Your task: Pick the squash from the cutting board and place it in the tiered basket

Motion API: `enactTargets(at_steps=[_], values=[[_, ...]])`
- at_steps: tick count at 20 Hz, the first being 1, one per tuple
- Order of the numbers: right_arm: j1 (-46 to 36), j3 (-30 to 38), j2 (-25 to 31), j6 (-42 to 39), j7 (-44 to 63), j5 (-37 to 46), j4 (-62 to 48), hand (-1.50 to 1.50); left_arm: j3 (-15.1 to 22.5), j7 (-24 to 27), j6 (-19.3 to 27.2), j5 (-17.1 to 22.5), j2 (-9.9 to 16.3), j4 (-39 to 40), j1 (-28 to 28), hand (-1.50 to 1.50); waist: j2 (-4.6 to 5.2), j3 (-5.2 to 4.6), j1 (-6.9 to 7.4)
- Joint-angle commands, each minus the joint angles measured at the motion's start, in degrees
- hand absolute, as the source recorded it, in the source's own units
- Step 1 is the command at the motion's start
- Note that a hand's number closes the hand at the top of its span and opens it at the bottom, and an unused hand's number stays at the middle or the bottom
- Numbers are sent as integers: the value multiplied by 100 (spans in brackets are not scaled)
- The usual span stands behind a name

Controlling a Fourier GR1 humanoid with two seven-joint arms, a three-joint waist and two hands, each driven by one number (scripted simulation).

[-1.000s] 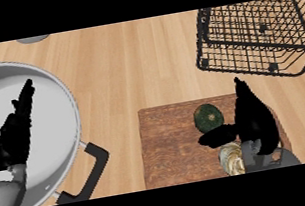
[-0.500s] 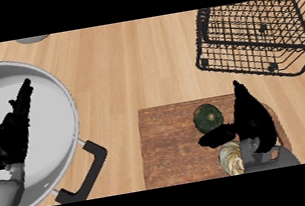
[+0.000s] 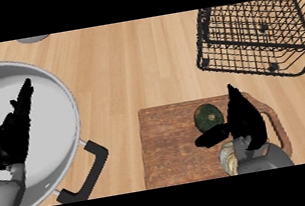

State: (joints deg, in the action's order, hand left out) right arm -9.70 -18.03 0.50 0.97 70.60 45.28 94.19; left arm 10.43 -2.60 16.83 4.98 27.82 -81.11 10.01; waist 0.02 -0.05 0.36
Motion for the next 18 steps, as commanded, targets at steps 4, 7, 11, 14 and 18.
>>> enactTargets(at_steps=[4,7,11,14,18], values=[[-329,-95,-47,558,1062,-299,-660,-150,-123,51,-151,-30,35,-142,-159,0,1,4,19],[-672,-74,-47,712,1082,-525,-873,-150,-222,20,-240,10,-22,108,68,0,11,3,3],[-835,-19,-47,451,856,-1219,-1338,150,-107,-89,-78,-166,-160,-138,16,0,12,5,36],[-790,-593,-44,91,480,-779,-1478,150,-338,-72,-412,36,5,-108,-50,0,-1,3,24],[-794,-256,-41,-86,493,-606,-1251,150,-71,-55,-13,-462,-359,-283,-263,0,-12,4,-15]])
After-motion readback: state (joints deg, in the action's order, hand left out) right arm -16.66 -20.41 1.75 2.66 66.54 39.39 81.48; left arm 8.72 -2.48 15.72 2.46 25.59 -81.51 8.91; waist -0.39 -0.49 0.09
